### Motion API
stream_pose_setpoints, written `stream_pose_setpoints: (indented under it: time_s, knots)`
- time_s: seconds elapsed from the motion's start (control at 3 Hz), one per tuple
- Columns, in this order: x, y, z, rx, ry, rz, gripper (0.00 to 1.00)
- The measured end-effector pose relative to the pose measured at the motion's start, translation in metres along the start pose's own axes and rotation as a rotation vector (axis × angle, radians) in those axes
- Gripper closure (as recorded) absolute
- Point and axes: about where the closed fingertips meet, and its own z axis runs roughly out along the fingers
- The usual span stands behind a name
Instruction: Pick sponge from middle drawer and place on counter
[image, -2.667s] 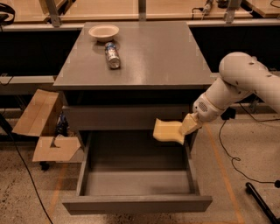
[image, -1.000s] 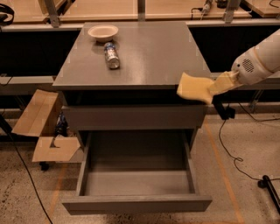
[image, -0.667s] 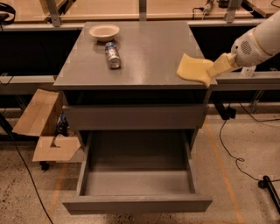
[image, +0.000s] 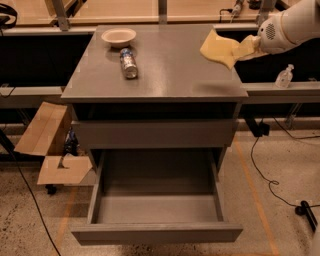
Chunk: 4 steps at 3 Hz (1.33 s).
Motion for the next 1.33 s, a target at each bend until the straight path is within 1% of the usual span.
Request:
stream_pose_setpoints:
  time_s: [0.33,0.67,1.0,1.33]
  knots:
    - [-0.018,-0.016,0.026,0.007,-0.063,0.065,1.0]
    - [-0.027,-0.021,0.058,-0.01,-0.084,0.117,0.82]
    - [-0.027,-0.014,0.091,-0.032,-0.065,0.131,0.59]
    - [-0.026,-0.004,0.114,-0.037,-0.041,0.124,0.35]
